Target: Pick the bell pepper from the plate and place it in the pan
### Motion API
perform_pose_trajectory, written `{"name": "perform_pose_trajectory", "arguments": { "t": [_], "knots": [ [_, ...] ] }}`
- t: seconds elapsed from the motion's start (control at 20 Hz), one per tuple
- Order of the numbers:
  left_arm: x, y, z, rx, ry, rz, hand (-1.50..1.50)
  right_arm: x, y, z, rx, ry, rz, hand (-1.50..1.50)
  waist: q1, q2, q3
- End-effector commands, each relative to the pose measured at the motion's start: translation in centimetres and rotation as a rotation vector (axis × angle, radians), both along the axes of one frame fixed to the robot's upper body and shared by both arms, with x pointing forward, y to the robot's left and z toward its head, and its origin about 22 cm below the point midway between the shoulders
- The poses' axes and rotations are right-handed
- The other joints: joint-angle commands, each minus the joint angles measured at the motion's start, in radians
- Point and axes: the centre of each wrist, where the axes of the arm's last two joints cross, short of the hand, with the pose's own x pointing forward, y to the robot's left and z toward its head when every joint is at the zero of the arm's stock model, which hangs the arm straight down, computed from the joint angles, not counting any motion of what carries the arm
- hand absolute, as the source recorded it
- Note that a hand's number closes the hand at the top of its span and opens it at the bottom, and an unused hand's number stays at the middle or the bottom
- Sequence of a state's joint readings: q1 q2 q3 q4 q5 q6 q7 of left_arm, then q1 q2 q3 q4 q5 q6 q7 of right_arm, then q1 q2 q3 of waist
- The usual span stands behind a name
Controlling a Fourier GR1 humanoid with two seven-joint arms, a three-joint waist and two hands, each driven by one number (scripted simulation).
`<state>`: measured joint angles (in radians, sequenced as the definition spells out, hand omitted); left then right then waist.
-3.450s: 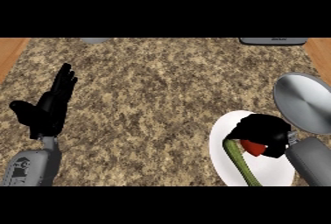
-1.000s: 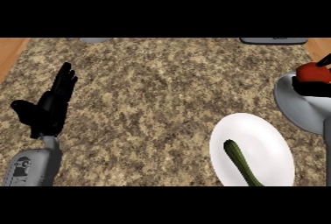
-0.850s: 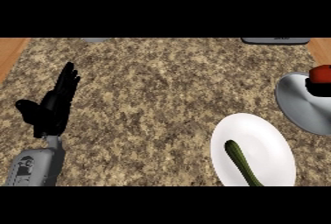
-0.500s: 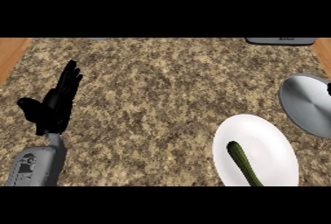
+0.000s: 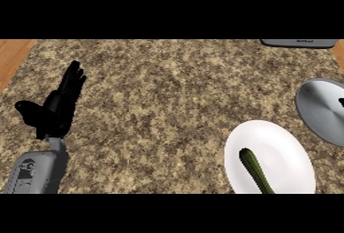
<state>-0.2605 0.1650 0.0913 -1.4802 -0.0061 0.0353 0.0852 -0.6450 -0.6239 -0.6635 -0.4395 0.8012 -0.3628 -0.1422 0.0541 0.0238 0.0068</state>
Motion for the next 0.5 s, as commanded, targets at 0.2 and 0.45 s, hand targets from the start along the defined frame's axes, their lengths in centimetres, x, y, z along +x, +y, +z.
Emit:
{"name": "perform_pose_trajectory", "arguments": {
  "t": [0.2, 0.45],
  "knots": [
    [0.1, -0.6, 0.1, -0.012, -0.008, 0.008, 0.0, -0.9, 0.6, -3.6, 0.263, 0.022, 0.127, -1.5, 0.001, 0.0, 0.001],
    [0.3, 0.6, -0.6, -0.014, 0.012, 0.016, 0.0, -0.4, 1.3, -3.7, 0.217, -0.16, 0.128, -1.5, -0.014, -0.006, -0.002]
  ]
}}
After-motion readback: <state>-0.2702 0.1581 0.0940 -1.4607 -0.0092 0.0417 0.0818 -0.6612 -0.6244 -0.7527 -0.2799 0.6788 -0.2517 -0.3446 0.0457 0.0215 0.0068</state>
